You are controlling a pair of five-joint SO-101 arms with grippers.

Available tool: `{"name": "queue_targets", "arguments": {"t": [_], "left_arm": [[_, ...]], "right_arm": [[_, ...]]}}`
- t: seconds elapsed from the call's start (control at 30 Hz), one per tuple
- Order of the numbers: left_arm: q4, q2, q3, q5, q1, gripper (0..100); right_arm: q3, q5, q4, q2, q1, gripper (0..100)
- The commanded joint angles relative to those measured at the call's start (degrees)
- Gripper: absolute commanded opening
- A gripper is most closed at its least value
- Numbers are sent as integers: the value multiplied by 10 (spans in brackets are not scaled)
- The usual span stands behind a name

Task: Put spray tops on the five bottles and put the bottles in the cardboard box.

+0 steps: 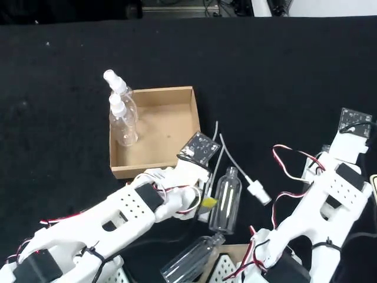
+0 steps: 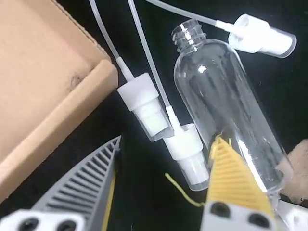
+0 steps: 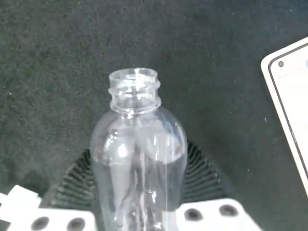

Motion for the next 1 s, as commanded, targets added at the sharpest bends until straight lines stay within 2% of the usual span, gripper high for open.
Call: {"name": "queue_targets", "arguments": {"t": [0.0,0.27,0.43,0.6,0.87,0.97], "left_arm": [[-11,0,-11,7,4,272],[-54,92,-37,9,10,272],[-55,148,-69,45,38,272],[-55,158,-67,44,65,269],[-55,156,-44,43,69,266],[-55,156,-43,43,69,206]], "right_arm": [[-5,6,-9,1,13,35],[-5,6,-9,1,11,35],[-5,6,-9,1,11,35],[-5,6,-9,1,12,35],[-5,6,-9,1,11,35],[-5,6,-9,1,11,35]]}}
